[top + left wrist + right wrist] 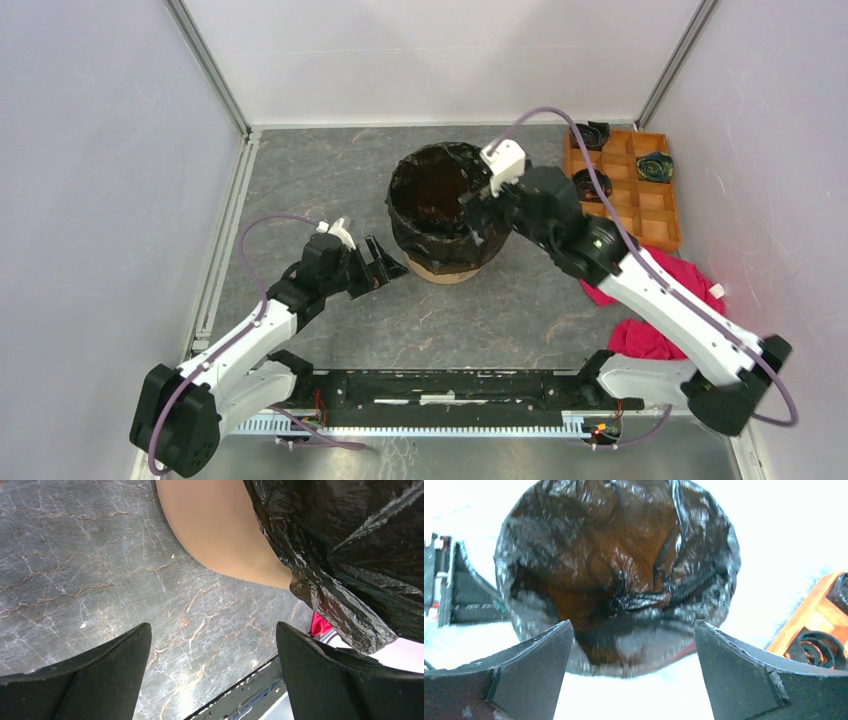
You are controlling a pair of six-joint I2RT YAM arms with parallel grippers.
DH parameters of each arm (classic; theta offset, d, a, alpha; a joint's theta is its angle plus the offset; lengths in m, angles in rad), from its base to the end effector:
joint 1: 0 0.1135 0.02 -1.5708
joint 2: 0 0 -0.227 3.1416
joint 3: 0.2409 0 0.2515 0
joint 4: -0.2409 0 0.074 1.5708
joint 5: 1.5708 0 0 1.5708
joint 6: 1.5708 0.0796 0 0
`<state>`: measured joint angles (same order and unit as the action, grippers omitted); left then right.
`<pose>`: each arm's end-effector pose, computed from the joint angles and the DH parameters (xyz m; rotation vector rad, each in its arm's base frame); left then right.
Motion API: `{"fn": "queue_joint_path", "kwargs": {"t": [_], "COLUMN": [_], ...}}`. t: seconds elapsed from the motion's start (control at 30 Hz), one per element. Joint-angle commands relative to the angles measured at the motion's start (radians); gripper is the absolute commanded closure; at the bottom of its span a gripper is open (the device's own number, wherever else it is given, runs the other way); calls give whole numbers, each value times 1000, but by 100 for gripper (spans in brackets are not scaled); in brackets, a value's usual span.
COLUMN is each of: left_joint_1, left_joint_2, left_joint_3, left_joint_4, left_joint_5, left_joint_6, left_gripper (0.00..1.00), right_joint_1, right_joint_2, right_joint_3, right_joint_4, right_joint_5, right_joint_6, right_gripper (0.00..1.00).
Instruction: Put the trash bags into the trash bin
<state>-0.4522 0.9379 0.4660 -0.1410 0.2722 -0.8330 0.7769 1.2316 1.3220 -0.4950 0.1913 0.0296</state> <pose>0.2189 -0.1301 0.1523 -0.2796 2.3310 -0.9855 0.2403 0.2151 0.3495 -0.6058 1.8883 0.3376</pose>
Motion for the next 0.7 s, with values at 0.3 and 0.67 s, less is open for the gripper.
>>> {"fn": "queue_joint_path", "kwargs": {"t": [0.3,0.67], "left_joint_1": [-16,-28], "left_joint_2": [242,591], "left_joint_3": [42,300], "left_joint_4": [254,388], "left_joint_5": [1,36], "left_joint_6": [-23,-16], "left_gripper": [0,0], "right_joint_1": [3,2], "right_joint_2": [-458,-576], "right_joint_3": [-330,-347], "right_joint_4": [46,36], "right_joint_5": [107,158], "right_joint_6": [9,15], "right_gripper": [2,2]}}
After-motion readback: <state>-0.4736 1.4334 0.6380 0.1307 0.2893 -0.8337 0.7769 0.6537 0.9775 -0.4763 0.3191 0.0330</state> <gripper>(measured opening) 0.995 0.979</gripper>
